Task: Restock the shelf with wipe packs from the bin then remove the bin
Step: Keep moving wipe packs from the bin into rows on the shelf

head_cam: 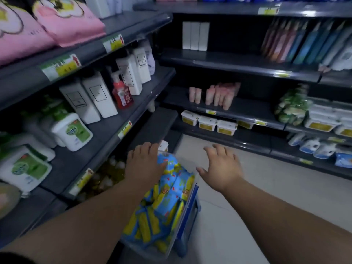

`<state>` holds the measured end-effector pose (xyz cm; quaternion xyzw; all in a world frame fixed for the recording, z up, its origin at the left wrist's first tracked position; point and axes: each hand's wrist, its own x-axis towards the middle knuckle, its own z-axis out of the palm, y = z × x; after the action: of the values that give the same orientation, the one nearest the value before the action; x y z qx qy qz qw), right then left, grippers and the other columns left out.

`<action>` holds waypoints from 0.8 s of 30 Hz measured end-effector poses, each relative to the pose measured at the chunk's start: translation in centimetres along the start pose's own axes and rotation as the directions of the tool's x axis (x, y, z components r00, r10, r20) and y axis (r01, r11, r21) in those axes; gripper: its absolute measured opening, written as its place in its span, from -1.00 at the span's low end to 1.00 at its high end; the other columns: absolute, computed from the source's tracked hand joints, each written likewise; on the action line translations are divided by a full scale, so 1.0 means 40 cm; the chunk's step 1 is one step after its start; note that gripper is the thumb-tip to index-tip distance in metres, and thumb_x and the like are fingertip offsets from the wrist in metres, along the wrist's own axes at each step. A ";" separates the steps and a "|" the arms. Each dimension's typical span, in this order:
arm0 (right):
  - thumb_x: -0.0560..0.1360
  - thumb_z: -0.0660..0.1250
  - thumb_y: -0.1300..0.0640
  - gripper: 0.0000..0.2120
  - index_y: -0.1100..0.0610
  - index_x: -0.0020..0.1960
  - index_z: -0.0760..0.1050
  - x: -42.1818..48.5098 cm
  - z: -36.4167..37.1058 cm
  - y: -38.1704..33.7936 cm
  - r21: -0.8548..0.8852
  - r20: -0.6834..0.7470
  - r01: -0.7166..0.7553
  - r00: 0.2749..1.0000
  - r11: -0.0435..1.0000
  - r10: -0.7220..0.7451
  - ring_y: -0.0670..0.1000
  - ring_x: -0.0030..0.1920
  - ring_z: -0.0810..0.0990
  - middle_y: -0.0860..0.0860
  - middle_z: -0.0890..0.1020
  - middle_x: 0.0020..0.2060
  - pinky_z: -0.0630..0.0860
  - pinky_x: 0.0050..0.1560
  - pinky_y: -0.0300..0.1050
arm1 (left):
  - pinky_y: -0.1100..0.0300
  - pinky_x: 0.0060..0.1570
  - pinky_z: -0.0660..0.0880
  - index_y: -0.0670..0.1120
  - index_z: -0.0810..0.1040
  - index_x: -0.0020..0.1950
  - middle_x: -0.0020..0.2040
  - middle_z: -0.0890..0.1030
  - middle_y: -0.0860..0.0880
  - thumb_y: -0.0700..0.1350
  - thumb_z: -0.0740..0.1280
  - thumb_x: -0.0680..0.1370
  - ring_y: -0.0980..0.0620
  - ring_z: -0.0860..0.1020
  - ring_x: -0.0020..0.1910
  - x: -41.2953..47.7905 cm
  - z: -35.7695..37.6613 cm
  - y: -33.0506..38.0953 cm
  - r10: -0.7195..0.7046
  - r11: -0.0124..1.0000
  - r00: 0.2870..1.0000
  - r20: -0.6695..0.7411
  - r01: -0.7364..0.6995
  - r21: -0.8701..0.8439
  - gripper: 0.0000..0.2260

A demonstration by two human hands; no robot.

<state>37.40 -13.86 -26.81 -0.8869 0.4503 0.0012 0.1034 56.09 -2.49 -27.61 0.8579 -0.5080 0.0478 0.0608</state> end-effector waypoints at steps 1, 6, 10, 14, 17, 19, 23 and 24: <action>0.52 0.18 -0.27 -0.37 -0.06 0.50 0.12 0.008 0.036 -0.001 0.006 0.024 -0.007 1.000 1.000 0.007 0.13 0.48 0.14 0.03 0.14 0.51 0.14 0.45 0.07 | -0.07 0.28 0.34 -0.13 0.36 0.42 0.34 0.43 -0.13 0.19 0.32 0.50 -0.16 0.40 0.31 0.000 0.035 -0.016 -0.011 1.000 1.000 0.029 0.010 0.021 -0.40; 0.50 0.18 -0.29 -0.36 -0.07 0.49 0.13 0.022 0.228 -0.022 0.016 0.137 -0.043 0.990 0.999 0.041 0.11 0.47 0.18 0.01 0.17 0.49 0.18 0.43 0.04 | -0.03 -0.16 0.57 -0.21 0.58 0.08 -0.07 0.59 -0.17 0.17 0.35 0.37 -0.21 0.60 -0.14 -0.024 0.241 -0.106 0.008 0.998 0.988 0.153 -0.017 0.059 -0.50; 0.52 0.13 -0.30 -0.37 -0.07 0.50 0.14 0.038 0.370 -0.038 0.012 0.225 -0.087 0.971 0.996 0.082 0.07 0.46 0.20 -0.01 0.19 0.49 0.19 0.42 0.01 | -0.08 0.08 0.50 -0.19 0.52 0.27 0.16 0.58 -0.18 0.13 0.41 0.42 -0.22 0.55 0.13 -0.036 0.382 -0.144 -0.027 1.000 0.952 0.306 0.023 0.017 -0.45; 0.50 0.17 -0.30 -0.36 -0.08 0.49 0.15 0.081 0.473 -0.053 0.026 0.252 -0.113 0.962 0.993 0.103 0.04 0.44 0.23 -0.04 0.22 0.46 0.21 0.39 -0.03 | -0.06 0.05 0.53 -0.15 0.55 0.23 0.14 0.59 -0.16 0.19 0.29 0.40 -0.20 0.57 0.10 0.000 0.489 -0.172 -0.026 0.999 0.935 0.355 0.035 -0.019 -0.46; 0.48 0.22 -0.28 -0.35 -0.08 0.48 0.17 0.127 0.533 -0.063 0.034 0.251 -0.119 0.962 0.992 0.107 0.03 0.44 0.25 -0.05 0.23 0.46 0.22 0.38 -0.05 | 0.00 0.34 0.27 -0.08 0.23 0.48 0.42 0.32 -0.08 0.18 0.19 0.55 -0.12 0.32 0.38 0.068 0.575 -0.194 -0.012 0.999 0.932 0.363 0.027 -0.037 -0.43; 0.48 0.23 -0.27 -0.35 -0.07 0.48 0.18 0.157 0.567 -0.066 0.042 0.241 -0.123 0.964 0.992 0.109 0.03 0.43 0.25 -0.05 0.23 0.46 0.21 0.39 -0.06 | 0.02 0.38 0.20 -0.05 0.18 0.49 0.45 0.27 -0.06 0.15 0.22 0.56 -0.09 0.25 0.42 0.124 0.622 -0.203 -0.008 0.998 0.941 0.339 0.027 -0.051 -0.42; 0.48 0.23 -0.29 -0.35 -0.07 0.48 0.19 0.203 0.620 -0.066 0.046 0.222 -0.130 0.968 0.991 0.116 0.04 0.44 0.24 -0.03 0.25 0.46 0.14 0.43 -0.03 | 0.03 0.40 0.12 -0.06 0.15 0.51 0.51 0.19 -0.06 0.07 0.29 0.53 -0.11 0.18 0.46 0.225 0.689 -0.204 0.018 0.997 0.942 0.336 0.006 -0.071 -0.39; 0.47 0.22 -0.30 -0.34 -0.07 0.48 0.19 0.211 0.630 -0.066 0.044 0.216 -0.130 0.969 0.990 0.118 0.04 0.45 0.23 -0.03 0.25 0.46 0.11 0.45 0.01 | 0.03 0.40 0.10 -0.05 0.13 0.51 0.52 0.18 -0.06 0.06 0.30 0.53 -0.11 0.17 0.46 0.246 0.702 -0.201 0.018 0.998 0.942 0.334 0.001 -0.057 -0.37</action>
<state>46.82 -14.42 -51.78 -0.8483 0.4911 0.0897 0.1763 68.42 -11.46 -54.37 0.8493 -0.5157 -0.1125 -0.0025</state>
